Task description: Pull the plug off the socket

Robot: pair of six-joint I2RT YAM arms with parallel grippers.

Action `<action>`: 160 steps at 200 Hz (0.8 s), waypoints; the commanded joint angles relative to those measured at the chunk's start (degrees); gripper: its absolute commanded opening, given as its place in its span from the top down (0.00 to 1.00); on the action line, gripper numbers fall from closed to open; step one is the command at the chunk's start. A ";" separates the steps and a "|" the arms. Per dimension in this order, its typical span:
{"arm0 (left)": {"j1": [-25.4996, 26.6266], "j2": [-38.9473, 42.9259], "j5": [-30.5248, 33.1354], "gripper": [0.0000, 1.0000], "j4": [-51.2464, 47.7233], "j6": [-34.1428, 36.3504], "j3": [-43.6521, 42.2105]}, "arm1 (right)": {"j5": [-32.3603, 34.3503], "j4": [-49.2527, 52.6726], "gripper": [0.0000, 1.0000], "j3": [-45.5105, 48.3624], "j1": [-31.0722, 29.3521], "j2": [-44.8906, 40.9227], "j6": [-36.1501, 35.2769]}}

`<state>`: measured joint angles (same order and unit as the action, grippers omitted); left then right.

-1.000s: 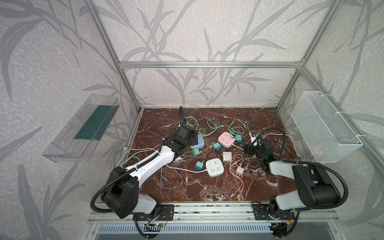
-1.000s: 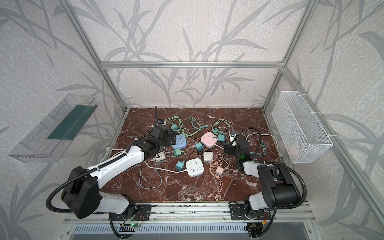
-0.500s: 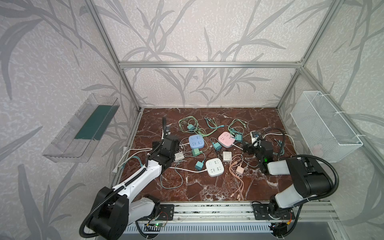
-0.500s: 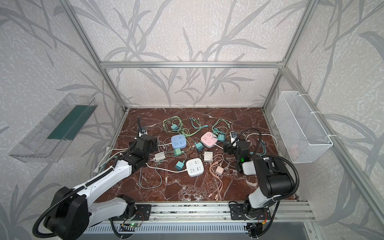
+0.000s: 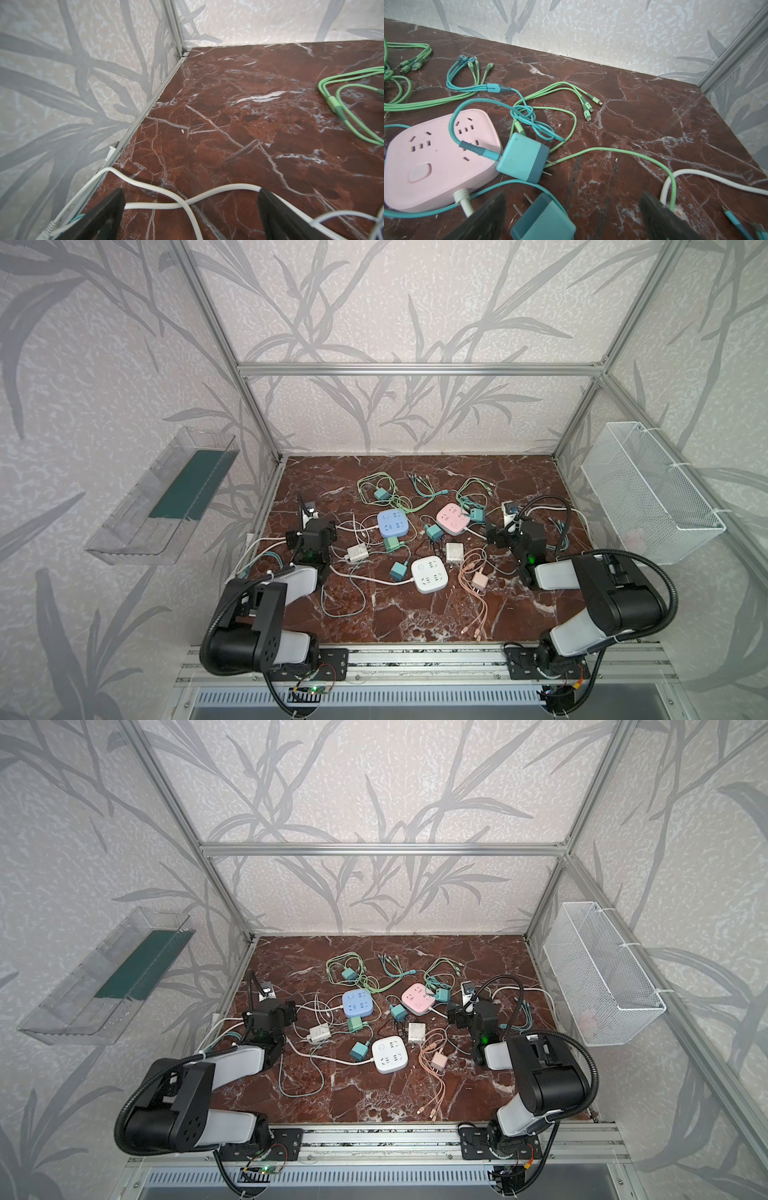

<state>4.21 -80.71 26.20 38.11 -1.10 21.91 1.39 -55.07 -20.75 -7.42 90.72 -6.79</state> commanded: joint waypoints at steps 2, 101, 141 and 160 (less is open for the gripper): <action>-2.35 -1.34 -8.93 0.01 11.39 -0.90 -1.08 | 0.77 -2.36 0.01 0.01 0.28 0.25 0.72; -3.86 -9.60 -10.42 0.01 18.22 -1.90 -0.95 | 0.90 -2.33 0.01 -0.02 0.30 0.25 0.65; -3.68 -9.26 -9.98 0.01 17.32 -2.00 -0.78 | 0.99 -2.54 0.01 0.01 0.30 0.25 0.70; -3.68 -9.49 -9.94 0.01 17.89 -1.84 -0.92 | 0.99 -2.33 0.01 -0.08 0.30 0.23 0.67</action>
<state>0.64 -90.17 15.35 54.76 -3.05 20.43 1.52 -55.24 -20.75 -7.42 90.72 -6.81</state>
